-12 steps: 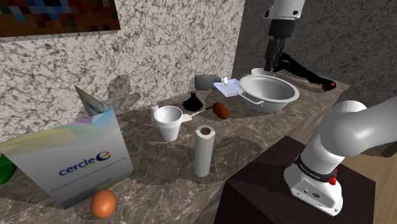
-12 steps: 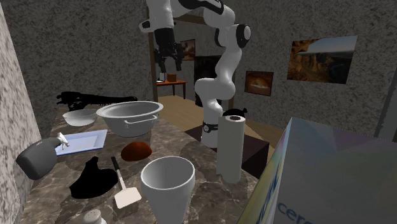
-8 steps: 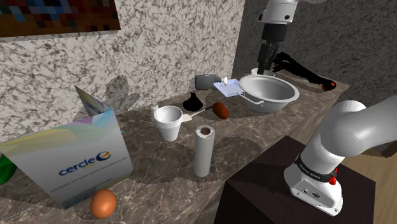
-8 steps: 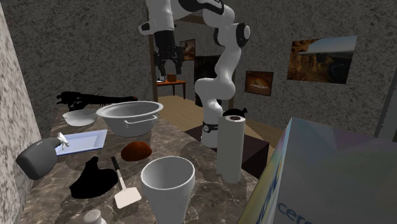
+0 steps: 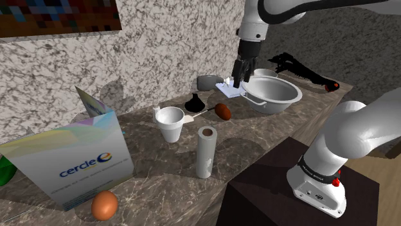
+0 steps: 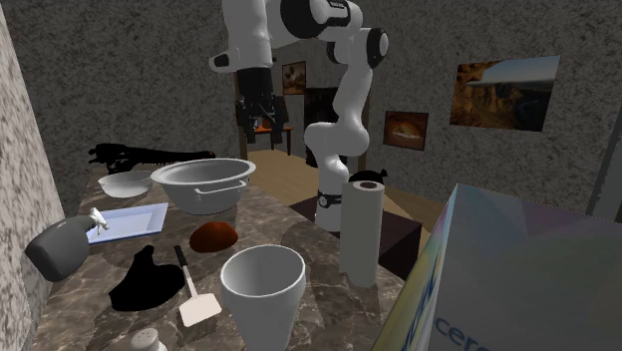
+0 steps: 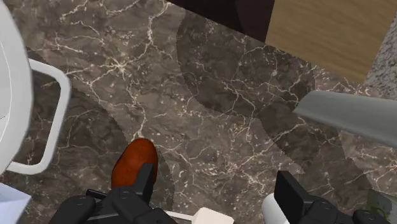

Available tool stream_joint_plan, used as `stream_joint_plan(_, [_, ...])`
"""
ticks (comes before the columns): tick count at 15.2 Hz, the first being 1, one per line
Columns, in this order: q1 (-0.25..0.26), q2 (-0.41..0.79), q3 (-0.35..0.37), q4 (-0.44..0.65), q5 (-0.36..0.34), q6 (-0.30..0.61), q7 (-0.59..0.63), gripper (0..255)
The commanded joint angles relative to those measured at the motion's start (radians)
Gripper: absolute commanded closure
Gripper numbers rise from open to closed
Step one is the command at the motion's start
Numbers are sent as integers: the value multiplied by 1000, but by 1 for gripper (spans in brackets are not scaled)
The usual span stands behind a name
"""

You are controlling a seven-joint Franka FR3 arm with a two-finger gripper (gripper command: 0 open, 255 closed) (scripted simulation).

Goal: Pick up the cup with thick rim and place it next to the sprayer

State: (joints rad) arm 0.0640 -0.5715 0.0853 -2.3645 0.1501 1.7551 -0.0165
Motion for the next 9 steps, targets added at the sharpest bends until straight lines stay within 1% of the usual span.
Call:
stream_joint_plan(1, [11,60,36,17,14,59,39,0])
stream_joint_plan(5, [24,179,92,51,19,168,103,0])
stream_joint_plan(9, [33,310,143,107,4,265,172,0])
